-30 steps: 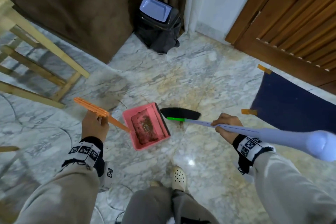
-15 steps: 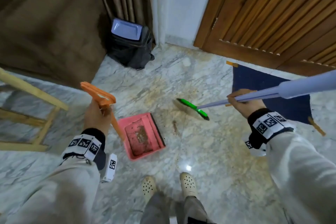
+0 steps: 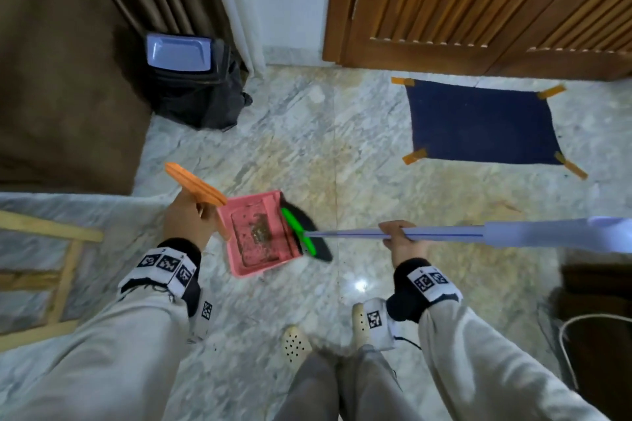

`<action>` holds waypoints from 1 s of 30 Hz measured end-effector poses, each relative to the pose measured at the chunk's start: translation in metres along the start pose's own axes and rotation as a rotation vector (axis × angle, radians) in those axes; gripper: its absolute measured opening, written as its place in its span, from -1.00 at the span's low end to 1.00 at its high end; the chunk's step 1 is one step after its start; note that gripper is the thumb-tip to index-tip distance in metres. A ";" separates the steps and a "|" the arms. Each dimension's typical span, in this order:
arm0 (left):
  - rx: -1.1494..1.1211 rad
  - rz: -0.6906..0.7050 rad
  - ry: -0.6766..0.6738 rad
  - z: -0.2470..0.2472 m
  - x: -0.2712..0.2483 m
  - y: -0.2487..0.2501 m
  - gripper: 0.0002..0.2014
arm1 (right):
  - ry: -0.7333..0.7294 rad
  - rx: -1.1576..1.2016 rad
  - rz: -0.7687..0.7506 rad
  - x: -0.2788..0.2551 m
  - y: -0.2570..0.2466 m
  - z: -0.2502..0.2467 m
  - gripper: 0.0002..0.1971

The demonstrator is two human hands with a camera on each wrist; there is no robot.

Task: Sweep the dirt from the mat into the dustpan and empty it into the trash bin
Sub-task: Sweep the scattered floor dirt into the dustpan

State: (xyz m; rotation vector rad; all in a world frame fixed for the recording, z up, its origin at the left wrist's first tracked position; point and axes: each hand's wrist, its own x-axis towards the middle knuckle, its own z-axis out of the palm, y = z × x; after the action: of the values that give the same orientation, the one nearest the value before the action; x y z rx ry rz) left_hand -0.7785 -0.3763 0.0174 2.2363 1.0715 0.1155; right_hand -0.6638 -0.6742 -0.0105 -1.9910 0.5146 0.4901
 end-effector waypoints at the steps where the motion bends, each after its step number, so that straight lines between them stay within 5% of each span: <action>1: 0.002 -0.002 -0.004 -0.001 0.002 0.002 -0.87 | 0.005 0.095 0.038 -0.005 -0.001 0.002 -0.78; 8: -0.061 -0.041 0.046 -0.008 0.006 0.007 -0.85 | 0.056 0.209 -0.036 0.014 -0.052 -0.009 -0.80; 16: -0.027 -0.029 0.081 -0.023 0.000 0.016 -0.79 | 0.250 0.124 -0.145 0.057 -0.107 -0.100 -0.95; 21: -0.028 -0.056 0.083 -0.026 -0.008 0.022 -0.80 | 0.342 0.079 -0.139 0.091 -0.116 -0.138 -0.78; 25: 0.009 -0.117 0.061 -0.006 -0.007 0.022 -0.83 | 0.342 0.009 -0.108 0.105 -0.097 -0.110 -0.83; 30: 0.047 -0.184 0.062 0.011 -0.006 0.025 -0.90 | 0.084 -0.168 -0.122 0.089 -0.077 -0.027 -0.77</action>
State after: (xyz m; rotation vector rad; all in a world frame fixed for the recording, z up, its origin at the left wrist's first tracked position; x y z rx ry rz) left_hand -0.7622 -0.3980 0.0242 2.1760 1.3197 0.0822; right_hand -0.5451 -0.6791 0.0089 -2.1965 0.4123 0.3854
